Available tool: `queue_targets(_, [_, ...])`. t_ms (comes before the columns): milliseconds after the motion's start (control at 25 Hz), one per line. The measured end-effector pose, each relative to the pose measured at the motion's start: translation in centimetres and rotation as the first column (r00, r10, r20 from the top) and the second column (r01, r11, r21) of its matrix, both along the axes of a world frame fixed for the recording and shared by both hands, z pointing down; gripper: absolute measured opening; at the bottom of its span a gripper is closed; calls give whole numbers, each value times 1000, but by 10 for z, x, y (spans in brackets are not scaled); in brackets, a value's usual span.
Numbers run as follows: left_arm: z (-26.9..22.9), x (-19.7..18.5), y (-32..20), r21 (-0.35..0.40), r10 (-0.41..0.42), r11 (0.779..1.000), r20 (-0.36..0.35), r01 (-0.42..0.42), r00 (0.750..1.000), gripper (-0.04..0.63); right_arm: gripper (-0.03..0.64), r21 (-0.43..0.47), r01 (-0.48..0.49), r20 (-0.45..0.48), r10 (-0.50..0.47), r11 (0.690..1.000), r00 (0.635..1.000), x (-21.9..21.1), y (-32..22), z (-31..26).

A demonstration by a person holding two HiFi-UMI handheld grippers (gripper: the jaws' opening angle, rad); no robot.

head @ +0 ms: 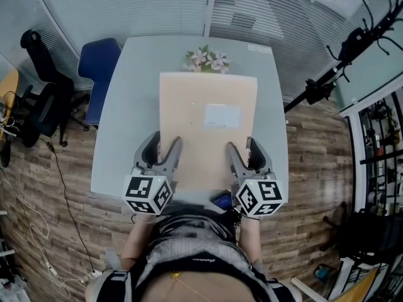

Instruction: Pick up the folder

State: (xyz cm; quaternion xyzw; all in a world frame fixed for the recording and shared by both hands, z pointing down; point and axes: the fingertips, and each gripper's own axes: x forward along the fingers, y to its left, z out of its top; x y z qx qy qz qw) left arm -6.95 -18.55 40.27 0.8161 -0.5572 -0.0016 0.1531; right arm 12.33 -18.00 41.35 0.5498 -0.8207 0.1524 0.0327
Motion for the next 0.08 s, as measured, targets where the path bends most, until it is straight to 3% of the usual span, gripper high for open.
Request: queue_targets(80, [0,0,0,-1,0,1000,1,0,1000,230,268,-1,1,-3,-1,1000,1000,-1,0,0])
